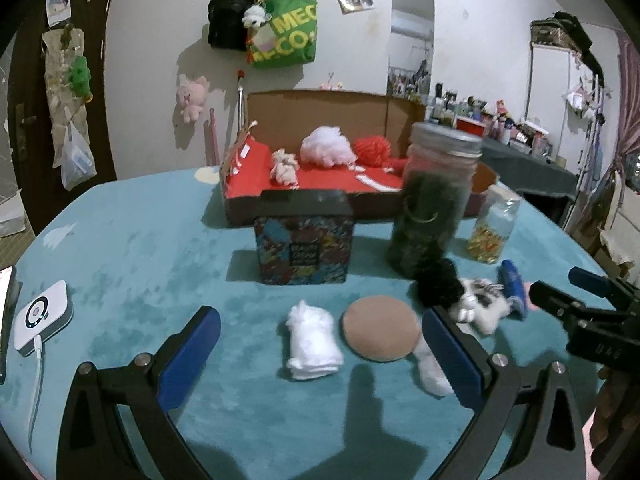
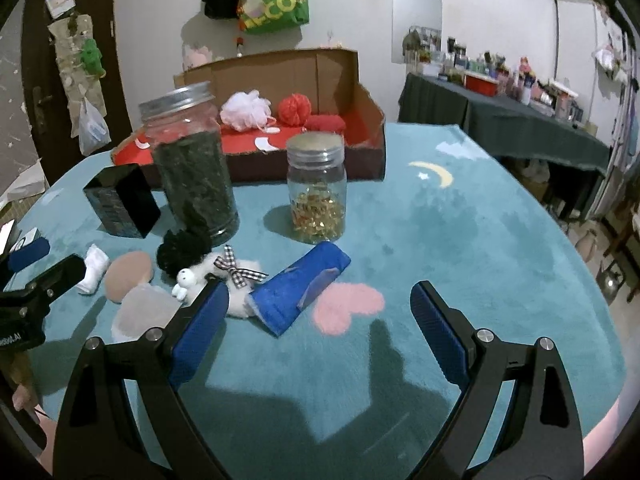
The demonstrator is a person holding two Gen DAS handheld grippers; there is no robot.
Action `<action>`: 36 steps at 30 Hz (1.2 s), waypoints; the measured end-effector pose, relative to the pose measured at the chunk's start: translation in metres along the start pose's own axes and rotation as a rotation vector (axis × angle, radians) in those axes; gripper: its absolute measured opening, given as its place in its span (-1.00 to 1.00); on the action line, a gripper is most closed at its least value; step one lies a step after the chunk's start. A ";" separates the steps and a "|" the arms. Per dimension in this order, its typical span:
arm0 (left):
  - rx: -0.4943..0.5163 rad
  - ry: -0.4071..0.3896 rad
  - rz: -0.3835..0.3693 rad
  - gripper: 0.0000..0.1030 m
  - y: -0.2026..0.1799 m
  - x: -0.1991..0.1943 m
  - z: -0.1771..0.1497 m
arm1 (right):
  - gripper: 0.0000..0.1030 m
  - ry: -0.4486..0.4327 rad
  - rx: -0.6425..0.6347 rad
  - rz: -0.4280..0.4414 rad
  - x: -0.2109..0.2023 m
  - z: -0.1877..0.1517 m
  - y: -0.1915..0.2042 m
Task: Organize soft objects
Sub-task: 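Grasp the white cloth with the left tool while the right tool grasps the blue roll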
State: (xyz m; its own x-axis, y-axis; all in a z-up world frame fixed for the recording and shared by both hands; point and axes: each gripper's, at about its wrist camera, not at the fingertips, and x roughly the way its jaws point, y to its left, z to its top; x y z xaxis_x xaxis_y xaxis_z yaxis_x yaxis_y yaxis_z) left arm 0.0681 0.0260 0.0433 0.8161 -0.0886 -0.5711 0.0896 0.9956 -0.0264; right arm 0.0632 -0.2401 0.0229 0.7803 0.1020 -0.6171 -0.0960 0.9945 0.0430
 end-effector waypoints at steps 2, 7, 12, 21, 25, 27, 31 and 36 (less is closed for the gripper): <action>-0.006 0.029 0.003 1.00 0.004 0.004 0.001 | 0.81 0.030 0.025 0.008 0.007 0.003 -0.004; -0.005 0.091 0.023 0.78 0.012 0.013 0.004 | 0.80 0.120 0.093 0.077 0.027 0.010 -0.013; -0.018 0.182 -0.008 0.28 0.019 0.029 0.000 | 0.57 0.176 0.119 0.133 0.039 0.011 -0.014; -0.048 0.201 -0.107 -0.68 0.022 0.029 -0.001 | -0.45 0.154 0.146 0.286 0.031 0.006 -0.021; -0.032 0.169 -0.117 -0.68 0.016 0.020 0.003 | -0.48 0.115 0.113 0.293 0.021 0.008 -0.015; -0.018 0.150 -0.135 -0.68 0.009 0.016 0.007 | -0.50 0.099 0.095 0.298 0.016 0.008 -0.011; 0.009 0.134 -0.174 -0.68 -0.005 0.015 0.014 | -0.53 0.070 0.063 0.323 0.008 0.011 -0.002; 0.039 0.122 -0.204 -0.68 -0.022 0.015 0.019 | -0.59 0.043 0.033 0.330 0.001 0.013 0.004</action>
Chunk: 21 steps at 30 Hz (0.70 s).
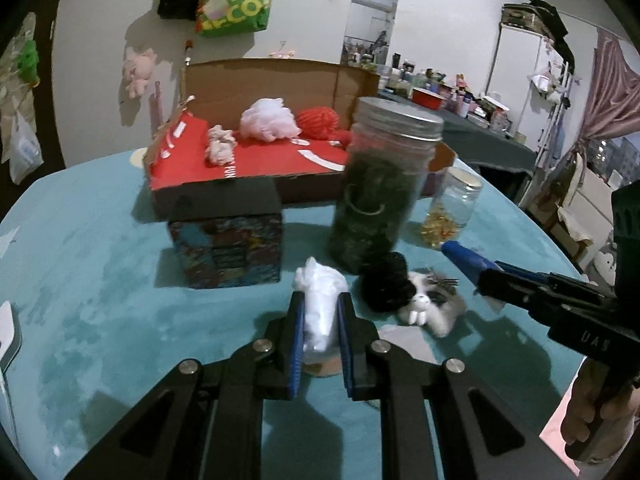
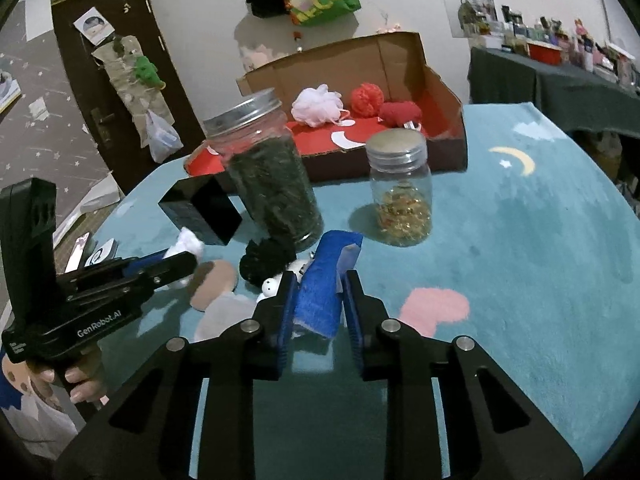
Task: Organize soft objects
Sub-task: 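Grasp the white cloth with the left tool while the right tool grasps the blue roll, then carry the white cloth and blue roll into the red box and open both tools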
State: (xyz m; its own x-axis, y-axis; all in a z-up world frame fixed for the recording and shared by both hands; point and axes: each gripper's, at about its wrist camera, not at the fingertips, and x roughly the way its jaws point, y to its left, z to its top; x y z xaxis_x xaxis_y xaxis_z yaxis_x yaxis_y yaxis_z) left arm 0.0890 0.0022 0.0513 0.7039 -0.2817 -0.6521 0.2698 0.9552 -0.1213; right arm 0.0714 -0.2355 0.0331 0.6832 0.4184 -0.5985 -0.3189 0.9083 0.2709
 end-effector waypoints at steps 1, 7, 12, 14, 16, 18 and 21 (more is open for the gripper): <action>0.003 -0.001 -0.002 -0.68 -0.002 0.000 0.000 | -0.60 -0.002 -0.004 0.002 0.000 0.000 0.001; 0.015 -0.003 -0.002 -0.68 -0.008 0.002 0.002 | -0.63 -0.009 0.000 0.009 -0.001 0.000 0.001; 0.017 -0.006 0.009 -0.68 -0.005 0.001 0.002 | -0.64 -0.020 -0.002 0.004 -0.005 -0.001 -0.001; 0.014 -0.006 0.017 -0.68 -0.002 -0.001 0.002 | -0.64 -0.021 0.000 -0.002 -0.007 -0.001 -0.004; 0.010 -0.006 0.030 -0.68 0.003 -0.003 0.000 | -0.64 -0.023 0.007 -0.011 -0.009 -0.001 -0.009; -0.001 -0.005 0.048 -0.68 0.011 -0.006 0.000 | -0.64 -0.023 0.014 -0.020 -0.012 -0.001 -0.014; -0.016 -0.005 0.073 -0.68 0.023 -0.010 -0.001 | -0.64 -0.022 0.030 -0.036 -0.016 -0.001 -0.024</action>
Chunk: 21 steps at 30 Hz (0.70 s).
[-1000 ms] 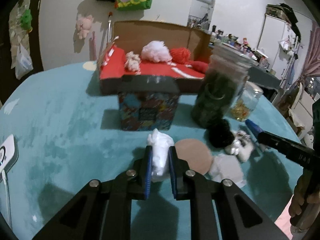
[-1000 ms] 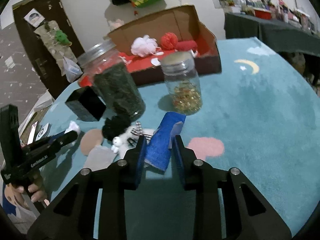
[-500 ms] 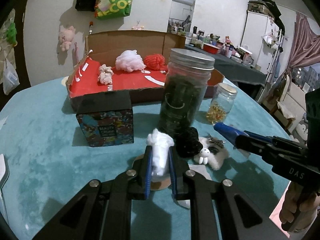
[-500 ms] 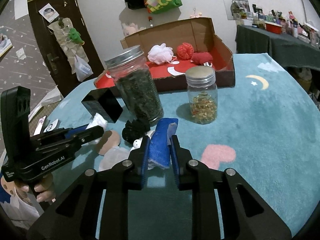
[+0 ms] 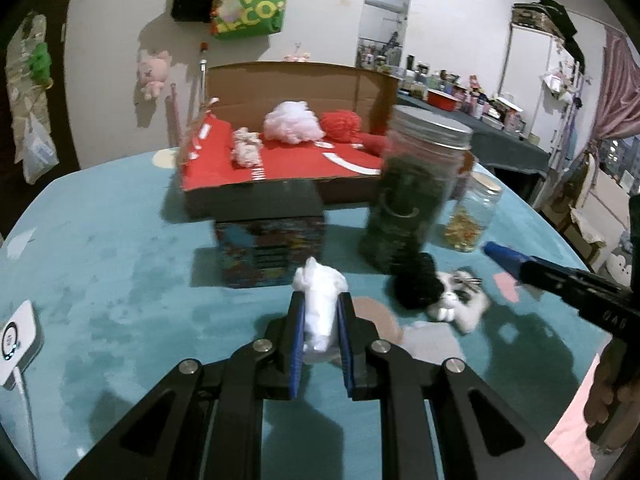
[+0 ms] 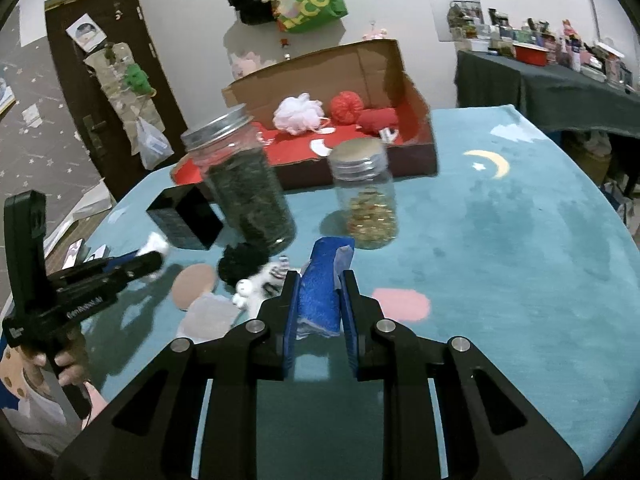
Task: Organize soft objects
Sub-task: 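Carry the white cloth and blue roll into the red box and open both tools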
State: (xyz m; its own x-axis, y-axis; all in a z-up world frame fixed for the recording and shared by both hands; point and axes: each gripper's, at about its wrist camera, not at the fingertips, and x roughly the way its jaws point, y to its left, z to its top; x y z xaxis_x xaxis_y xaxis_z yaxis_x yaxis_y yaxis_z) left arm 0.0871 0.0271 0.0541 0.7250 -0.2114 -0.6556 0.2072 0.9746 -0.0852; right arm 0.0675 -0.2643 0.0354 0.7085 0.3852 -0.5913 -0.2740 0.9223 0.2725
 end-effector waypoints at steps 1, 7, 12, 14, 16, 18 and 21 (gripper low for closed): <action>-0.003 0.002 0.008 -0.68 0.003 -0.001 0.000 | -0.64 0.002 0.002 -0.002 -0.001 0.000 -0.003; -0.027 0.021 0.053 -0.68 0.029 -0.002 0.002 | -0.64 0.008 -0.008 -0.031 -0.004 0.004 -0.018; -0.007 0.023 0.063 -0.68 0.049 0.002 0.008 | -0.64 0.012 -0.028 -0.043 -0.003 0.013 -0.031; 0.014 0.020 0.060 -0.68 0.056 0.006 0.012 | -0.64 0.021 -0.036 -0.036 0.000 0.019 -0.039; 0.031 0.023 0.058 -0.68 0.061 0.010 0.015 | -0.64 0.028 -0.046 -0.038 0.002 0.024 -0.045; 0.052 0.027 0.058 -0.68 0.067 0.015 0.018 | -0.64 0.030 -0.060 -0.045 0.005 0.029 -0.049; 0.076 0.034 0.054 -0.68 0.076 0.021 0.021 | -0.64 0.024 -0.084 -0.041 0.008 0.037 -0.055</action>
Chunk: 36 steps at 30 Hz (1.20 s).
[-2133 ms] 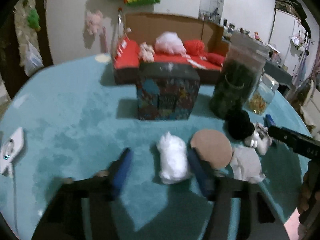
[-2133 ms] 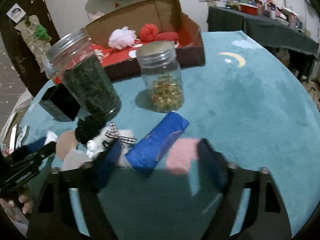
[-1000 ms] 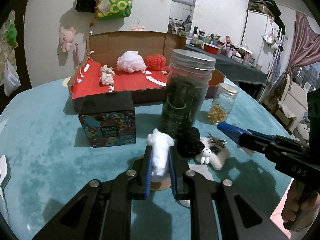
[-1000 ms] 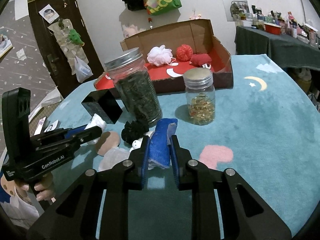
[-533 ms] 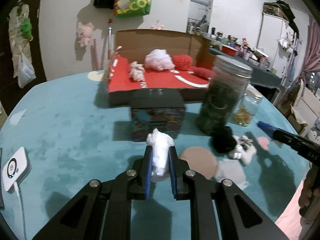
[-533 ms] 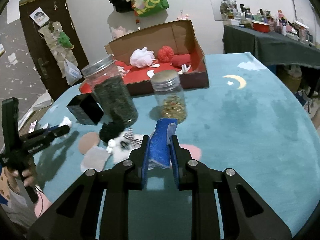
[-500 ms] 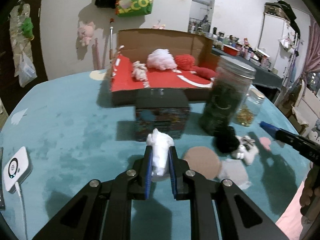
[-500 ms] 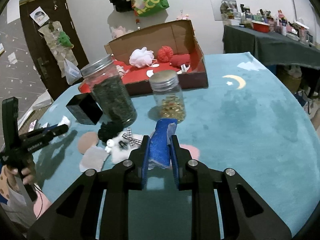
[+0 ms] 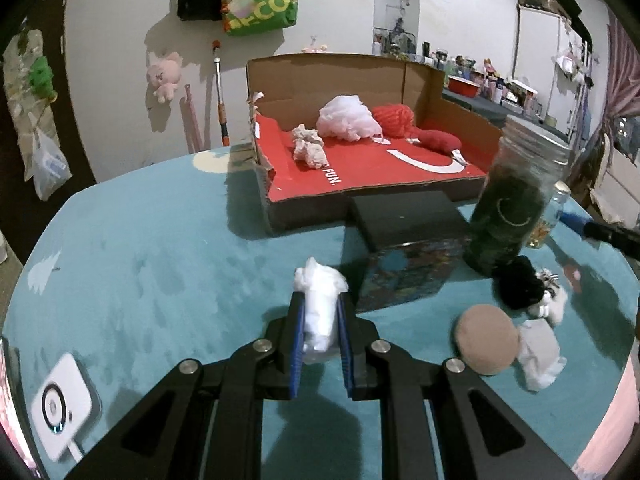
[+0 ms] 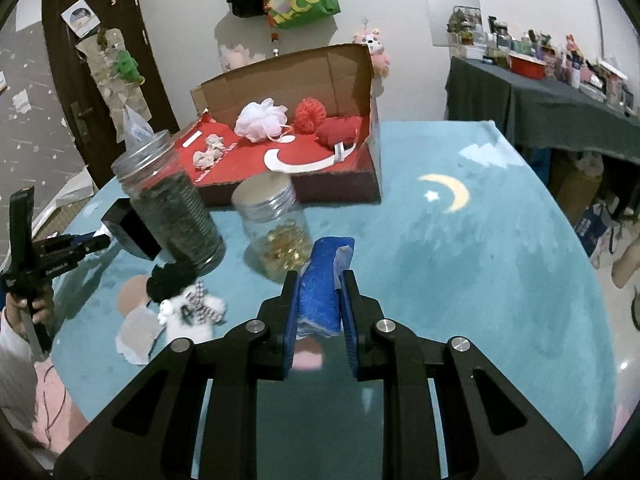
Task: Organize soft objects
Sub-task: 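Carry the white cloth and blue roll into the red box and open both tools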
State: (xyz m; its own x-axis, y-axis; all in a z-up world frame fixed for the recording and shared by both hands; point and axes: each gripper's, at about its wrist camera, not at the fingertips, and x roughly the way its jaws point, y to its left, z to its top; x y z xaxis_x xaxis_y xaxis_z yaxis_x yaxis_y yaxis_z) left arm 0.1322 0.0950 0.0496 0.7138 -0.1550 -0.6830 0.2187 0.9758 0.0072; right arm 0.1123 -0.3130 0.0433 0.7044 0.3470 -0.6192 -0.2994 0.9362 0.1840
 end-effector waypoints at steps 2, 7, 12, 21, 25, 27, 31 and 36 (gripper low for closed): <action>0.021 -0.005 0.004 -0.68 0.005 0.004 0.003 | -0.64 0.001 -0.018 0.005 0.003 0.004 -0.004; 0.070 -0.032 -0.013 -0.68 0.014 0.012 0.016 | -0.64 -0.009 -0.094 0.001 0.014 0.020 -0.007; 0.139 -0.060 -0.049 -0.68 0.015 0.014 0.033 | -0.64 -0.008 -0.132 0.044 0.026 0.035 -0.012; 0.219 -0.105 -0.087 -0.68 0.008 0.013 0.076 | -0.64 -0.046 -0.177 0.098 0.038 0.072 -0.011; 0.239 -0.095 -0.114 -0.68 -0.004 0.024 0.096 | -0.64 -0.045 -0.204 0.115 0.051 0.096 -0.002; 0.239 -0.067 -0.127 -0.68 -0.010 0.037 0.108 | -0.64 -0.026 -0.215 0.115 0.063 0.107 0.003; 0.217 0.006 -0.149 -0.68 -0.017 0.063 0.126 | -0.63 0.053 -0.253 0.090 0.095 0.124 0.017; 0.215 0.118 -0.125 -0.67 -0.024 0.102 0.144 | -0.63 0.175 -0.291 0.028 0.137 0.132 0.028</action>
State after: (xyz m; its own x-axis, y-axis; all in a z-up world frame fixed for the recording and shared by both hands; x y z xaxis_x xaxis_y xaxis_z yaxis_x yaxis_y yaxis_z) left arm 0.2955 0.0333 0.0856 0.5925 -0.2409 -0.7687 0.4457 0.8929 0.0637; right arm 0.2856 -0.2314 0.0646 0.5796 0.3335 -0.7435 -0.5060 0.8625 -0.0077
